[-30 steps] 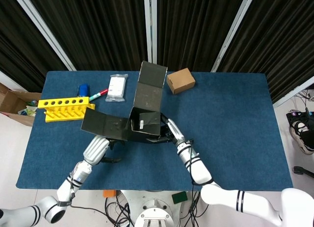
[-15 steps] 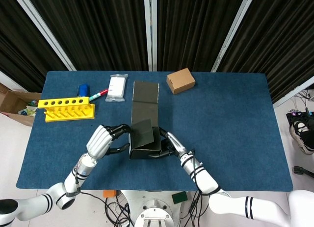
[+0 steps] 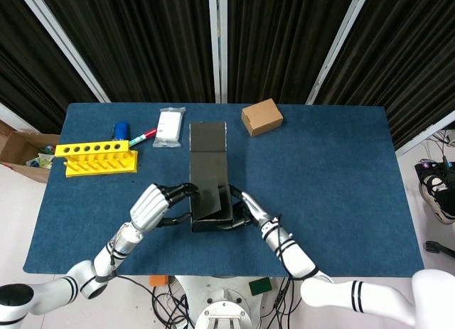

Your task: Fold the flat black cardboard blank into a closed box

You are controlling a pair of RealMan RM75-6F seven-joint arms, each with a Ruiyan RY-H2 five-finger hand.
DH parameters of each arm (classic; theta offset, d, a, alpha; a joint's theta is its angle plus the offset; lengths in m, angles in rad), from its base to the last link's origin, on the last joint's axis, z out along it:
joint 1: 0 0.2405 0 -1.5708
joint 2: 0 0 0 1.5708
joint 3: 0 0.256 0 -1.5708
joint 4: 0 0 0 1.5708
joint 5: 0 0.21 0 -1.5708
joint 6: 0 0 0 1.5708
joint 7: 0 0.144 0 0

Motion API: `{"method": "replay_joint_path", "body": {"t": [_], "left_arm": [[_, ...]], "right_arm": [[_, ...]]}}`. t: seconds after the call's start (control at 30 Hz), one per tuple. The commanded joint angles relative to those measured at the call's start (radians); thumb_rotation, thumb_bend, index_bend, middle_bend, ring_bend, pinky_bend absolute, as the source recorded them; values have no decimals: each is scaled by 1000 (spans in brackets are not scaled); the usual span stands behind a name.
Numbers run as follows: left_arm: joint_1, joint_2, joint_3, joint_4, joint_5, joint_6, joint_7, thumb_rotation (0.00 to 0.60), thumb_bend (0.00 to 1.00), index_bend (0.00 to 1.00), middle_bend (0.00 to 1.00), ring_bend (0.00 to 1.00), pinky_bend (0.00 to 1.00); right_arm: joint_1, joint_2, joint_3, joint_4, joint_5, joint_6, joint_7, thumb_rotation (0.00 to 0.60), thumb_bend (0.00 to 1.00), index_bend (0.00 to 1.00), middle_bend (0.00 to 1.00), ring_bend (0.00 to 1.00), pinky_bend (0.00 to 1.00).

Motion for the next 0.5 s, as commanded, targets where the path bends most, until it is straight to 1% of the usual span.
{"method": "replay_joint_path", "body": {"t": [0.03,0.3,0.5], "left_arm": [[-5,-10,15,24,1,1,-24,600,160,363,330,677,964],[-41,-28,54,123,32,-32,17,600,160,356,330,675,965],[-58,-74,77,226,36,-50,11,600,161,354,330,674,966]], "right_arm": [[8,-6,-2,14,4,-2,3,600,215,470,387,798,1000],[34,-18,-14,62,-6,-21,0,600,215,471,385,796,1000],[59,-51,-23,141,-36,-39,13,600,221,471,382,796,1000]]}}
